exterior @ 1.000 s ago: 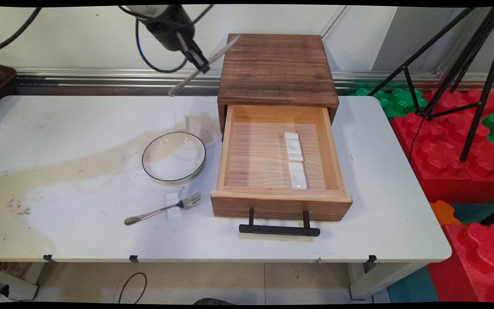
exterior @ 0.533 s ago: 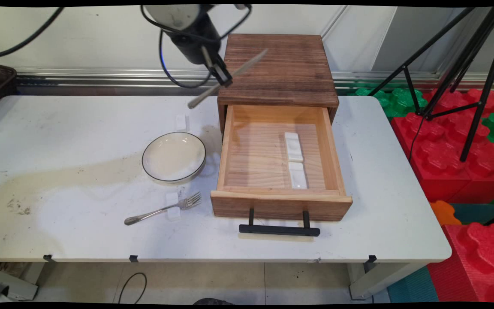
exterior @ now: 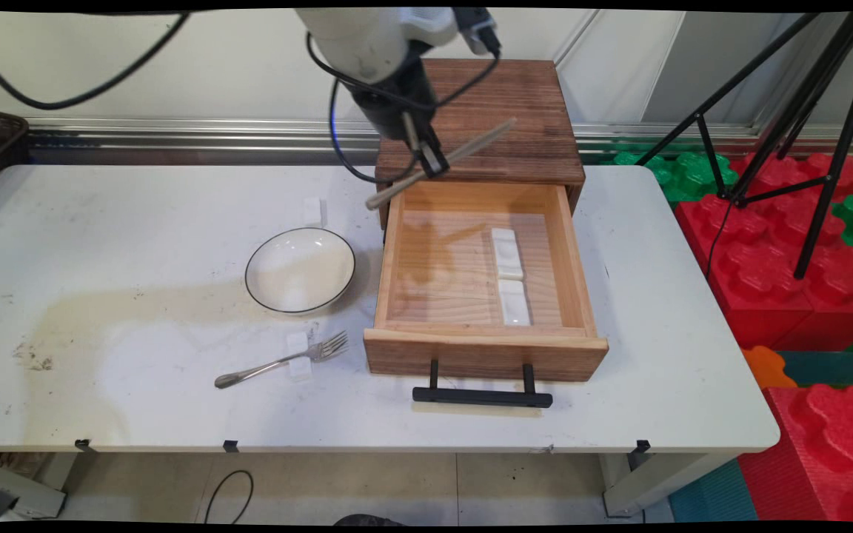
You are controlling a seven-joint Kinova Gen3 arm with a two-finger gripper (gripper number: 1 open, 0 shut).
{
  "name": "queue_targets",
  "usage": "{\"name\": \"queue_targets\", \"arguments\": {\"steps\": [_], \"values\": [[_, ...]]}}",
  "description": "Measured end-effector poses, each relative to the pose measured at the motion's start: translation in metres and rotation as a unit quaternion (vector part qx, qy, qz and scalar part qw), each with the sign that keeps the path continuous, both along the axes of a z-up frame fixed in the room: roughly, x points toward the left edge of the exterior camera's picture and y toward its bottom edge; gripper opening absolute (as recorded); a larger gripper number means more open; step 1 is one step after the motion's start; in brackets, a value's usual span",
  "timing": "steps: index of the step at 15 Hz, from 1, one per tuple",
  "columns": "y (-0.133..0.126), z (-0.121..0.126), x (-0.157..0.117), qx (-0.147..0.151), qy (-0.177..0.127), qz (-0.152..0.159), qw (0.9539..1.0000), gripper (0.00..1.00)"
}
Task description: Place the picked object into the drawer
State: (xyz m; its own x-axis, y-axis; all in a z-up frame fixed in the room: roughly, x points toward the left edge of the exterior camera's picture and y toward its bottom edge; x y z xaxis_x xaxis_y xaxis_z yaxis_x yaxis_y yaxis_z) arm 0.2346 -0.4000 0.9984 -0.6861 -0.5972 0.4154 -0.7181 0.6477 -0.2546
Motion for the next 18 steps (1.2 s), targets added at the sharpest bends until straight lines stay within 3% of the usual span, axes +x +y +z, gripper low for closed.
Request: {"name": "queue_targets", "arguments": {"steps": [7, 18], "values": [[-0.023, -0.035, -0.039, 0.013, 0.002, -0.015, 0.9998, 0.00], [-0.049, -0.095, -0.056, 0.027, 0.004, -0.028, 0.9992, 0.00]]}}
